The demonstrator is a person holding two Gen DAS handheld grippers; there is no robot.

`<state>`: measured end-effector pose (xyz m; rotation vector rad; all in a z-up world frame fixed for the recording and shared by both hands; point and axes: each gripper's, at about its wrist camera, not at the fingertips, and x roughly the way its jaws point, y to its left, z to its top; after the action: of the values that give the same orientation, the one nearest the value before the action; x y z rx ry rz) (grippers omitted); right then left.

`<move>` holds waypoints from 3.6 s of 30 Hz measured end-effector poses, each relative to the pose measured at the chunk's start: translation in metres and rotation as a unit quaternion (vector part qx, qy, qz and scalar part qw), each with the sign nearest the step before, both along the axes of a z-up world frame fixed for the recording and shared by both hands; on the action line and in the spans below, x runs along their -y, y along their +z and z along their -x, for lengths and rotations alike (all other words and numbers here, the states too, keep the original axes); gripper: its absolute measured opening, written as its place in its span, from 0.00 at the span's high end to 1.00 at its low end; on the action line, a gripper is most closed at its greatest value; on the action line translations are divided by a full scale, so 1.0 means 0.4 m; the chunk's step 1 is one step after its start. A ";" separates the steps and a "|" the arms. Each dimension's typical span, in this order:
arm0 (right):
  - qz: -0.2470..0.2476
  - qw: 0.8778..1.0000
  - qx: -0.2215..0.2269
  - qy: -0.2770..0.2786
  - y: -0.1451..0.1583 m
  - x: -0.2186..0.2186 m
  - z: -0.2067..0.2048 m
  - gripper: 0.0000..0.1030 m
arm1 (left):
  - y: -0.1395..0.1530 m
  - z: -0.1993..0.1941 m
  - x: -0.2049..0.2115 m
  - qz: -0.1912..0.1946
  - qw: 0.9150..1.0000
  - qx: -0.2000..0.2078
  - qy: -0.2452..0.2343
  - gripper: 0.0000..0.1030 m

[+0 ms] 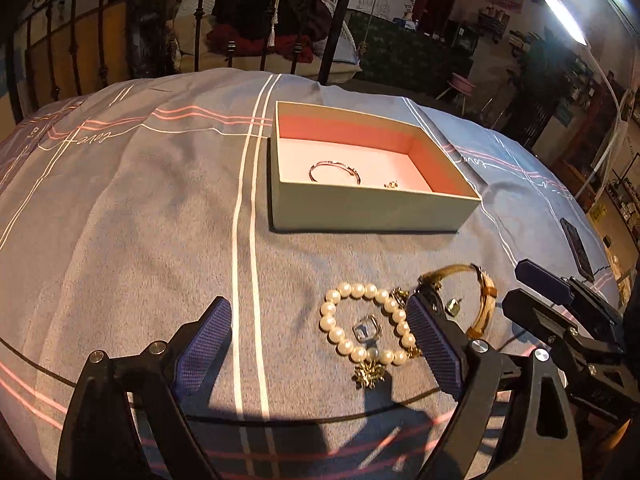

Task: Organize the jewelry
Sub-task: 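Grasp the pearl bracelet with the left tool while the right grasps the tan-strap watch, then carry the pearl bracelet into the box with the left tool while the right carries the watch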

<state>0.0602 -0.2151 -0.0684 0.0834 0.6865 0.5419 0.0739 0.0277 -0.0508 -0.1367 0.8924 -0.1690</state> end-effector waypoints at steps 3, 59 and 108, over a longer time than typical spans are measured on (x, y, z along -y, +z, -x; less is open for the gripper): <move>-0.005 1.000 -0.014 0.008 -0.008 -0.023 0.005 0.42 | -0.019 0.009 0.012 -0.017 1.000 -0.008 -0.009 0.15; 0.091 0.995 0.031 -0.002 0.006 -0.037 -0.042 0.84 | 0.096 -0.070 0.081 -0.009 0.995 0.027 -0.095 0.91; 0.104 0.992 0.058 -0.030 0.146 -0.081 -0.312 0.84 | 0.227 -0.290 0.099 0.016 0.995 0.077 -0.054 0.91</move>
<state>0.1848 -0.1826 -0.0101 -0.1216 0.6221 0.4116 0.1899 -0.0118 0.0399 -0.1029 0.7432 -0.2911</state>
